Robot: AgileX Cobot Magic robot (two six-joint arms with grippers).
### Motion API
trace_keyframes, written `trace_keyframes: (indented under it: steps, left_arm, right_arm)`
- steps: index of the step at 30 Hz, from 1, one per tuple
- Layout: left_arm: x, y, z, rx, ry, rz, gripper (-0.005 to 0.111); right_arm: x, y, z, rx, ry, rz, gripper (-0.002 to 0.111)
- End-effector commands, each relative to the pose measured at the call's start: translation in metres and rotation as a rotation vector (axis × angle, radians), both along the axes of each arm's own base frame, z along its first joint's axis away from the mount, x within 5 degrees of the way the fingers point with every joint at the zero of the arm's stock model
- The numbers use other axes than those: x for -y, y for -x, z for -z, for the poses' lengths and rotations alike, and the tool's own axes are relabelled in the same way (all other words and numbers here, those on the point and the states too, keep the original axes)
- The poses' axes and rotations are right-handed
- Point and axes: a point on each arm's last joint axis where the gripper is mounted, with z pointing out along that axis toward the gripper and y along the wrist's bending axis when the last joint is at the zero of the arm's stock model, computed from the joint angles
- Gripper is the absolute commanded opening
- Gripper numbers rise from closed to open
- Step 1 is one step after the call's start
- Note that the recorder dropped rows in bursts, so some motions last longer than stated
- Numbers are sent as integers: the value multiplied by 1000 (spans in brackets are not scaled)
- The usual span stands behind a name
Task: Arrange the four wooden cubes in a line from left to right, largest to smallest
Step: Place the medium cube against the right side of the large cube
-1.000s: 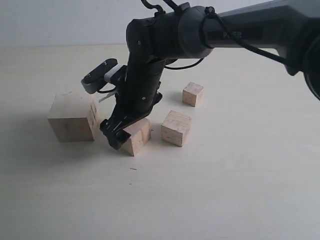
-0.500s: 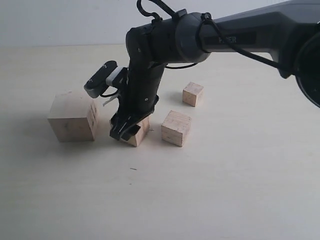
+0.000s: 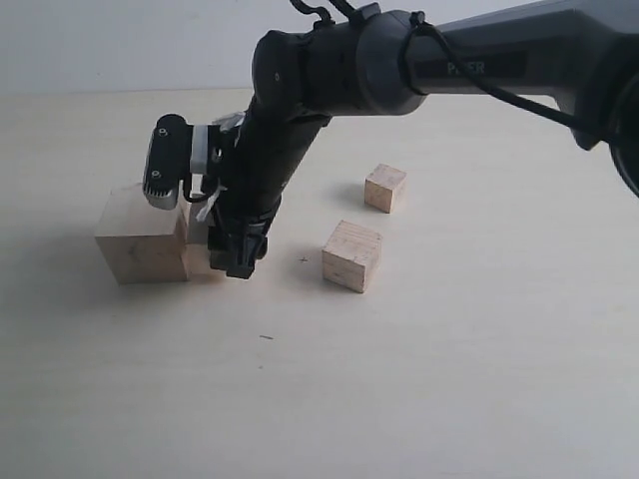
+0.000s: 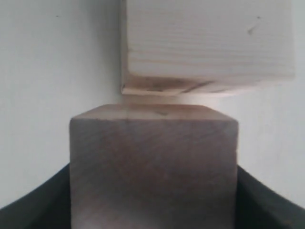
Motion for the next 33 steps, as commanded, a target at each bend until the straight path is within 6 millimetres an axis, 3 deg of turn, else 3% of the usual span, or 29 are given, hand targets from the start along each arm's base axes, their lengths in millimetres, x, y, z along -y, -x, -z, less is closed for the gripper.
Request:
trace_keyframes:
  steps: [1, 20, 29, 32, 33]
  left_arm:
    - [0, 0, 0, 7, 9, -1, 2]
    - [0, 0, 0, 7, 9, -1, 2]
    - [0, 0, 0, 7, 9, -1, 2]
    - [0, 0, 0, 7, 9, -1, 2]
    - [0, 0, 0, 7, 9, -1, 2]
  right_arm:
    - [-1, 0, 7, 6, 6, -62, 0]
    - [-18, -20, 26, 12, 60, -67, 0]
    - [-20, -23, 25, 13, 30, 5, 0]
    - [-22, -25, 24, 22, 11, 25, 8]
    - [-22, -25, 24, 23, 11, 26, 19]
